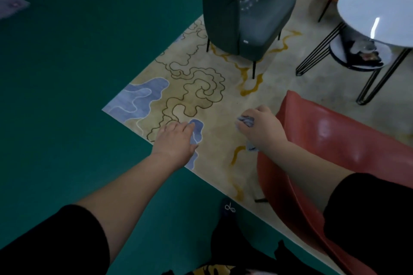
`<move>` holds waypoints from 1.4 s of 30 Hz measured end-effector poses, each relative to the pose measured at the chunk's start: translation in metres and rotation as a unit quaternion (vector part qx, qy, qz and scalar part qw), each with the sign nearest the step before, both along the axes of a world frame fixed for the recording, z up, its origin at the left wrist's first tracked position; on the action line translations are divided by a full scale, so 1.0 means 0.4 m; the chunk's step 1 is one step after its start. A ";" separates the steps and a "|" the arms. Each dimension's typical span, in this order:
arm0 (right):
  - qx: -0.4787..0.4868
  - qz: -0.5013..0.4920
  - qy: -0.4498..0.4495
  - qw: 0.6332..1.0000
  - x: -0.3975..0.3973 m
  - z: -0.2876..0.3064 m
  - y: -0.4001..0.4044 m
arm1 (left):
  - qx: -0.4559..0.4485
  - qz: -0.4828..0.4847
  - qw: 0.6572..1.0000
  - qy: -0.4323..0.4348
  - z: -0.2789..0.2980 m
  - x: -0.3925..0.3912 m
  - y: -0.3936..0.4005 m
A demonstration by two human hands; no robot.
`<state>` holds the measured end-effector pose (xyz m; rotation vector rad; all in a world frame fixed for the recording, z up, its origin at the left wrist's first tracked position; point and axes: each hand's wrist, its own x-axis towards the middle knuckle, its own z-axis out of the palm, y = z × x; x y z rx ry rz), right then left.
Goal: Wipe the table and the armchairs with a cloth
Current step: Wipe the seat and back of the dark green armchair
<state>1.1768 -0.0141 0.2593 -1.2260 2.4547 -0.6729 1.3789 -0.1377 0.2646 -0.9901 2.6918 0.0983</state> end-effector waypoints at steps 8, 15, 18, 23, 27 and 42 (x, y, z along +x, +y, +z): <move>0.007 -0.014 -0.012 1.000 -0.175 0.015 -0.178 | 0.009 -0.005 1.000 -0.017 0.004 -0.193 -0.179; 0.034 -0.038 -0.001 0.999 -0.262 0.001 -0.314 | 0.021 -0.013 1.000 -0.015 -0.008 -0.297 -0.306; 0.041 -0.044 -0.005 0.998 -0.290 -0.017 -0.389 | 0.018 -0.008 1.000 -0.023 -0.019 -0.326 -0.397; 0.042 -0.083 -0.004 0.996 -0.351 -0.036 -0.541 | 0.021 -0.020 0.999 -0.036 -0.040 -0.384 -0.585; 0.051 -0.114 -0.006 0.992 -0.406 -0.031 -0.670 | 0.036 -0.042 0.998 -0.023 -0.035 -0.461 -0.742; 0.028 -0.175 -0.028 0.984 -0.673 -0.052 -0.951 | 0.027 -0.106 0.994 -0.007 -0.067 -0.757 -1.056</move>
